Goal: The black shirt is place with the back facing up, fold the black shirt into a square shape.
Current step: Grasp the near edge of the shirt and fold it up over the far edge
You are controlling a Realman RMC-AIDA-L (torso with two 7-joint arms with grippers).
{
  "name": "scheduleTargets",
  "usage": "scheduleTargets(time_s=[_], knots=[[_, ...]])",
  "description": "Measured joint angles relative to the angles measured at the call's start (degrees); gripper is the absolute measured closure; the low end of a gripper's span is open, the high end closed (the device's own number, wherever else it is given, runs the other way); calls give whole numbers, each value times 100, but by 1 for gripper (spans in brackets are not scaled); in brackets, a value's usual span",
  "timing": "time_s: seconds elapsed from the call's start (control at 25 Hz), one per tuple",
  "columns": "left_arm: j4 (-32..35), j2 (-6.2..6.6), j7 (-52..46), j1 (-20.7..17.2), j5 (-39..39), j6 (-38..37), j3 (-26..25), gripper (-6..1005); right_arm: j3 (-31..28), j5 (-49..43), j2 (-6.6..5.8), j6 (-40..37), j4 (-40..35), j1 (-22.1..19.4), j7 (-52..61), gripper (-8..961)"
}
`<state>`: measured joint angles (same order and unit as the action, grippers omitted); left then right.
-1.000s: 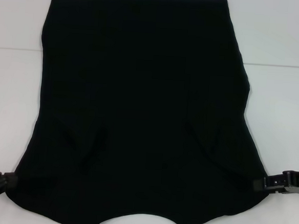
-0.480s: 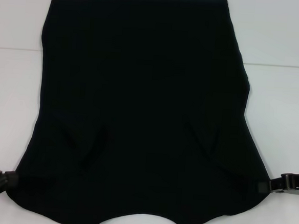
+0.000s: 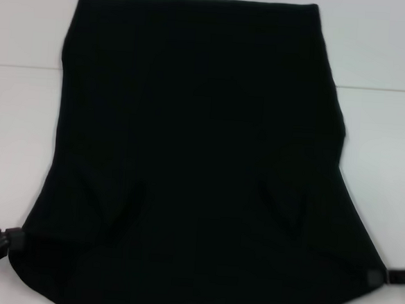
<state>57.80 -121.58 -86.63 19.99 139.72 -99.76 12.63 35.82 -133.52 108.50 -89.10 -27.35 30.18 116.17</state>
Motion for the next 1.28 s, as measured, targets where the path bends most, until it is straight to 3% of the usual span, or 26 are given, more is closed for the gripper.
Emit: scheduleTargets(time_s=[0.52,0.76,0.96,1.16,1.28], knots=[[47,19,32,-361,47,-1026,-335,978,-266,-51,-119,-1206,-39,-1093,-1399,911],[53,-1,21,-377,31,-1154,-339,979,-426,-104,-120,-1303,-70,-1211,-1590,912],[-153,102,-282,134,3,-827,-339,976,-836,-79,-55,-976,-65,-796,-1593,912],[-875,414,-589,1020,-102,-245,-333,971,-1453,-57,89,-543,-65,-216,-1621,912],[-1297,584,-855,1528,-141,301,-294,968,-1670,-54,90,-288,-60,107,-1546,912]])
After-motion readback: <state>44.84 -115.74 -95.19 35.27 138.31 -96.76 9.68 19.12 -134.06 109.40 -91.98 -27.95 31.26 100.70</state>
